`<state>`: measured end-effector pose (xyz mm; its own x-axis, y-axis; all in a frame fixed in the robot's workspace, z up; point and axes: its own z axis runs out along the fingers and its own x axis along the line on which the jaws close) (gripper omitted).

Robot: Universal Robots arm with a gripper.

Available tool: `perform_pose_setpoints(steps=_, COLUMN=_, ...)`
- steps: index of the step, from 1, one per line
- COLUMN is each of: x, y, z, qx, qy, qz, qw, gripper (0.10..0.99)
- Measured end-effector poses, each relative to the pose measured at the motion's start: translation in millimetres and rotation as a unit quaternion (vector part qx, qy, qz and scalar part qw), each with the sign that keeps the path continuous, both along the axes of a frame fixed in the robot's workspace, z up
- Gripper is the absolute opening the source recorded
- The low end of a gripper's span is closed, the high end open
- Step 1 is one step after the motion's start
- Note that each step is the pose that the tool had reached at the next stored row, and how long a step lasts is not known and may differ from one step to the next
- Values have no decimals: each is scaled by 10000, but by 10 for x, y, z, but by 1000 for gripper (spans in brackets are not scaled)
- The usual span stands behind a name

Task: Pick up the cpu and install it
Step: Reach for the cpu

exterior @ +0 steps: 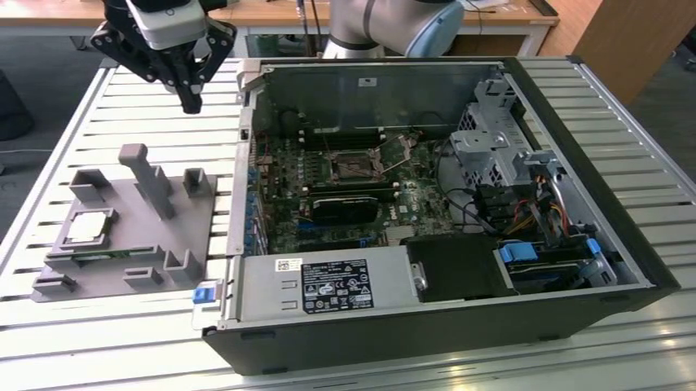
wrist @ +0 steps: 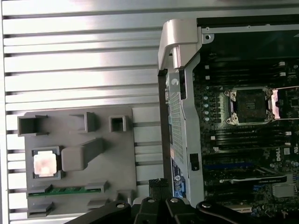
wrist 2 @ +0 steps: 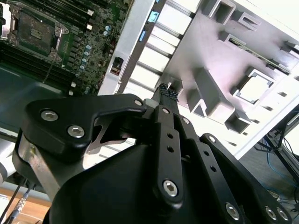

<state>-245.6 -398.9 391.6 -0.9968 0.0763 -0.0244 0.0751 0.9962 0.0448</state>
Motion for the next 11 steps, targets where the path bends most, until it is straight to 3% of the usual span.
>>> perform_pose_setpoints(steps=7, x=-74, y=0, z=-6, qx=0, qy=0, qz=0, qw=10000, gripper=106)
perform_pose_setpoints(steps=11, x=-187, y=0, z=-13, qx=0, qy=0, qz=0, qw=10000, gripper=106)
